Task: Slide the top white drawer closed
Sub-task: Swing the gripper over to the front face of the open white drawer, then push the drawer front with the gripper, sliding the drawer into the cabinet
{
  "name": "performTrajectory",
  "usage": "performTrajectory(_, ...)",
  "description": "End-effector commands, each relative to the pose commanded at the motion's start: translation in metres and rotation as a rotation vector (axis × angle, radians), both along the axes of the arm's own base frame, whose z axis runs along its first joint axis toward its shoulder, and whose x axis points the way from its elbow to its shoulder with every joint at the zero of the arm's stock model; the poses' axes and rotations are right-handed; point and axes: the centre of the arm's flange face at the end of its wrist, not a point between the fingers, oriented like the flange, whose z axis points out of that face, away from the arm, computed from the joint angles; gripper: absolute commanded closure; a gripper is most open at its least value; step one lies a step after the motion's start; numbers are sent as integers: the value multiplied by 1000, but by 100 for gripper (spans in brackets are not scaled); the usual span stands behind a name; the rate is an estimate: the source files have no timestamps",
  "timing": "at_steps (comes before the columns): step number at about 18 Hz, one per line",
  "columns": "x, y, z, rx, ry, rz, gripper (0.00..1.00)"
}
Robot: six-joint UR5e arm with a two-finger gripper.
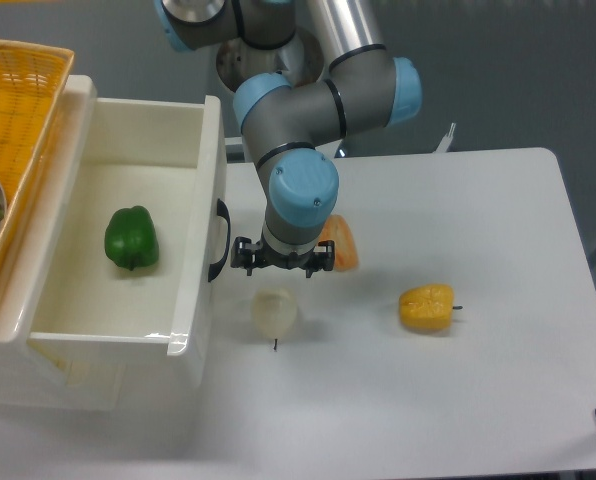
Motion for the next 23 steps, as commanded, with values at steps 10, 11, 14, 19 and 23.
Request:
performTrajectory(10,13,5,4,9,-16,-14,0)
performTrajectory(11,14,5,4,9,-18,-15,0)
performTrajectory(14,14,6,5,14,-20,-15,0)
performTrajectory(19,21,10,7,27,-28,-20,0)
performTrajectory(23,25,13,9,34,-31,-24,0)
